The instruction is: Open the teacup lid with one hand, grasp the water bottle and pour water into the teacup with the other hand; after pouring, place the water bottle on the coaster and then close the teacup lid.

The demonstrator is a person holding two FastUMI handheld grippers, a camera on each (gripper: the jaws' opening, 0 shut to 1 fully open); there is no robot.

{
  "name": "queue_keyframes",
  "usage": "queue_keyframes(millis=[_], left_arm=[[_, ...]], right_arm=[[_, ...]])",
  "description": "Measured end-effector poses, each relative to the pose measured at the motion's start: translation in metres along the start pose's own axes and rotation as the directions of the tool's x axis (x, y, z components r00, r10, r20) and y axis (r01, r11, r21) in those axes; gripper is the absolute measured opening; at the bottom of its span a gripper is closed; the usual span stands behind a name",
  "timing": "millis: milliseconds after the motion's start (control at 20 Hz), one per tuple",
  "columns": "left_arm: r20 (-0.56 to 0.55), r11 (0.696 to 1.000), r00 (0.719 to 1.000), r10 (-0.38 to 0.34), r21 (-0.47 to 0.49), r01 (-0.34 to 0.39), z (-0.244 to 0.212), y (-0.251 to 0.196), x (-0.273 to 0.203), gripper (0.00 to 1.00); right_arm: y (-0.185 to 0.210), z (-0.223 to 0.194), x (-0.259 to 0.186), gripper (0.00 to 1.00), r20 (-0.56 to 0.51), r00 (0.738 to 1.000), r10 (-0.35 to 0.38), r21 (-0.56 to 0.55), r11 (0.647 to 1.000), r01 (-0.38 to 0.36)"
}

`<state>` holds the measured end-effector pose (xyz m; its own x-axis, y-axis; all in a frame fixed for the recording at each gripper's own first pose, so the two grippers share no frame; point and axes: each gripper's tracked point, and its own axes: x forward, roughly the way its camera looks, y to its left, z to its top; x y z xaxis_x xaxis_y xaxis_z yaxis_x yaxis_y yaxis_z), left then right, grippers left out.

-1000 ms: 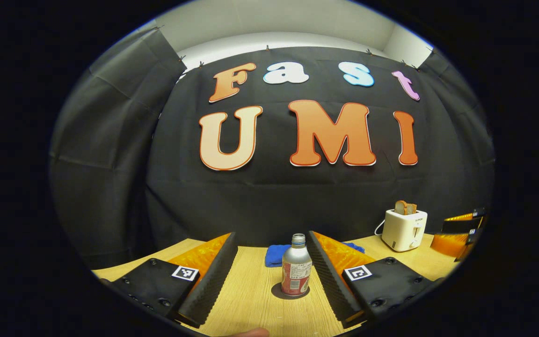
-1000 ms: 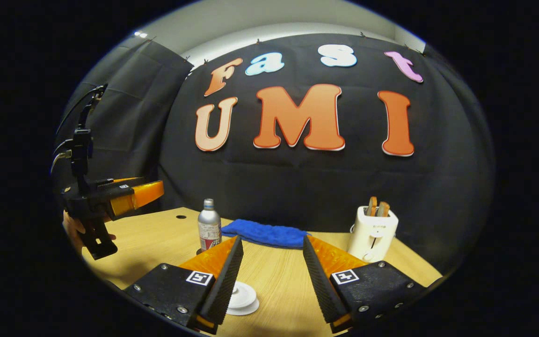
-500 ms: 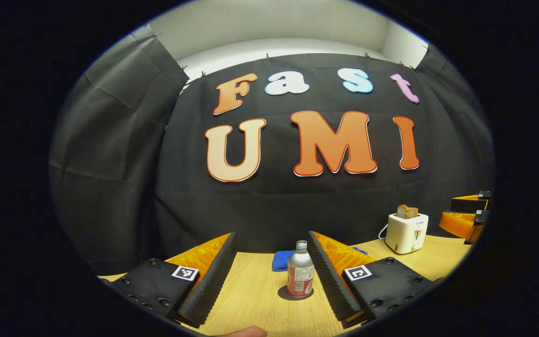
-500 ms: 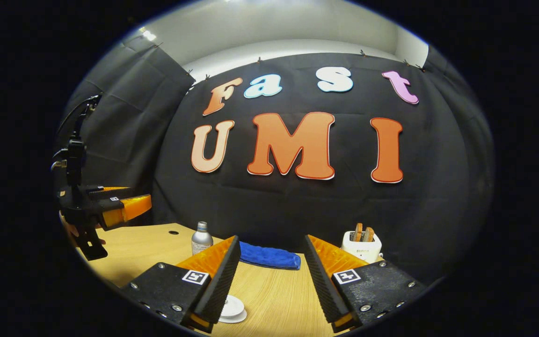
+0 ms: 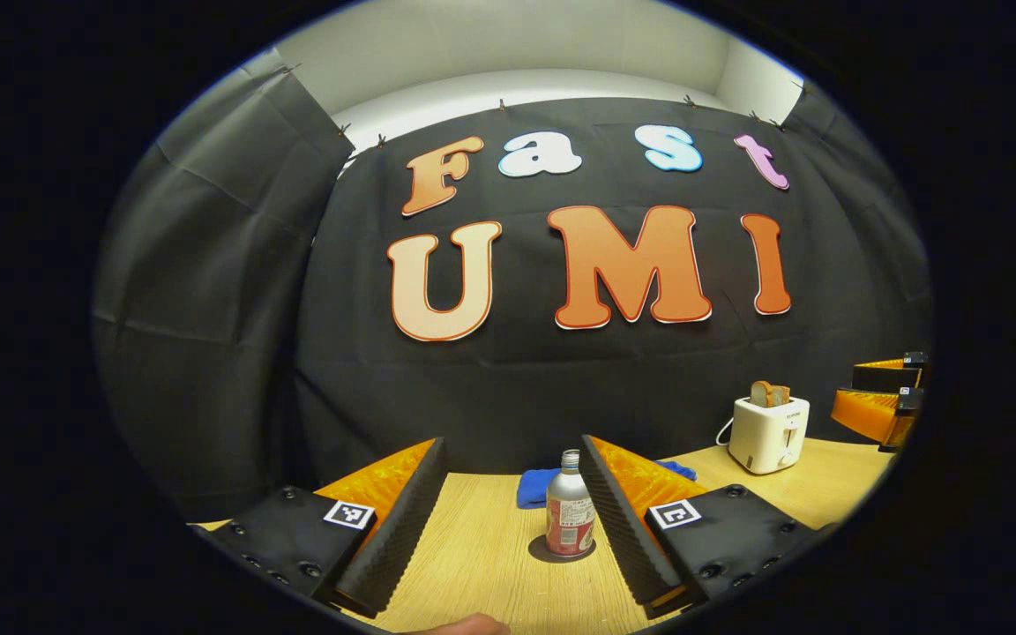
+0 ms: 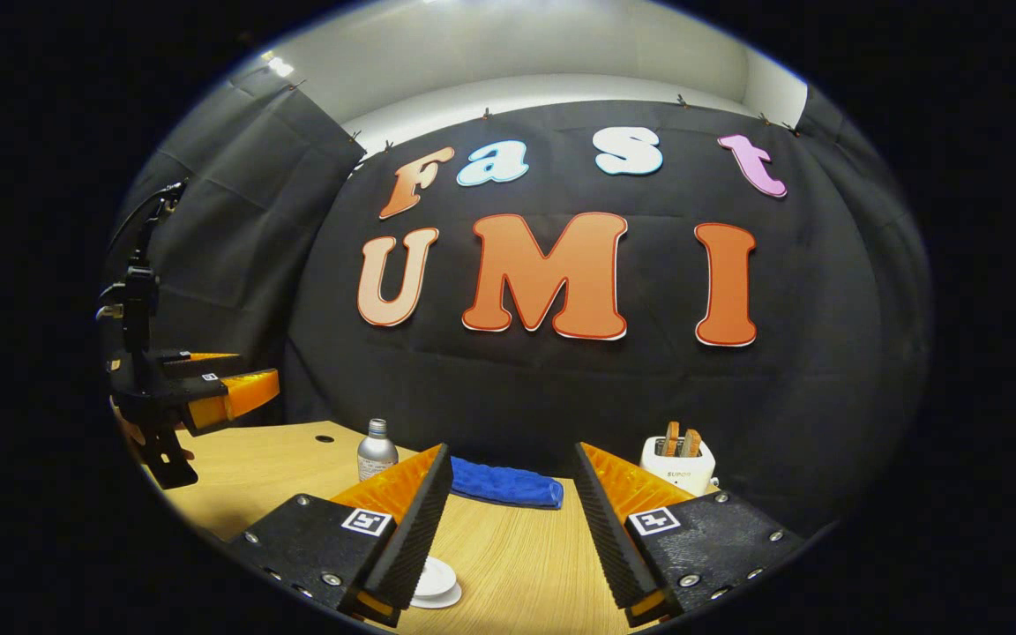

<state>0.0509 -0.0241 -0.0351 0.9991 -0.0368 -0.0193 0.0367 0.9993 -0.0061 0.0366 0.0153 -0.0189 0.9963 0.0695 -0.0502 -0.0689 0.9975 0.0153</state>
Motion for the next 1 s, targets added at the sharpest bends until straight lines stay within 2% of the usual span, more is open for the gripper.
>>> queue_keyframes(millis=[50, 500, 550, 650, 700, 750, 800, 1000], left_arm=[[0.002, 1.0, 1.0, -0.003, -0.004, 0.003, -0.0011, -0.0016, 0.002, 1.0], [0.003, 1.0, 1.0, 0.009, 0.011, -0.009, -0.0031, 0.0024, 0.0016, 1.0], [0.004, 1.0, 1.0, 0.01, 0.012, -0.01, -0.0016, 0.0024, 0.0021, 0.97], [0.003, 1.0, 1.0, 0.012, 0.011, -0.012, -0.0022, 0.0016, 0.0005, 1.0], [0.003, 1.0, 1.0, 0.014, 0.009, -0.014, -0.0021, 0.0016, 0.0009, 0.98], [0.004, 1.0, 1.0, 0.016, 0.008, -0.016, -0.0027, 0.0022, 0.0008, 1.0], [0.004, 1.0, 1.0, 0.021, 0.009, -0.021, -0.0027, 0.0029, 0.0007, 1.0], [0.0, 1.0, 1.0, 0.025, 0.003, -0.025, -0.0049, 0.002, 0.0001, 1.0]], right_arm=[[0.0002, 0.0011, 0.0001, 0.83, 0.002, 1.0, -0.001, 0.0, 1.0, 0.001], [-0.0069, 0.0039, 0.0022, 0.82, 0.009, 1.0, -0.027, -0.002, 1.0, 0.027], [-0.0063, 0.0039, 0.0017, 0.82, 0.009, 1.0, -0.024, -0.001, 1.0, 0.024], [-0.0061, 0.0041, 0.001, 0.83, 0.009, 1.0, -0.025, -0.003, 1.0, 0.025], [-0.0057, 0.0041, 0.0004, 0.84, 0.011, 1.0, -0.023, -0.004, 1.0, 0.023], [-0.0061, 0.0046, 0.0001, 0.87, 0.014, 1.0, -0.026, -0.002, 1.0, 0.026], [-0.007, 0.0065, -0.0002, 0.85, 0.018, 0.999, -0.027, 0.0, 1.0, 0.027], [-0.0097, 0.0064, -0.0022, 0.9, 0.019, 0.999, -0.032, 0.002, 0.999, 0.032]])
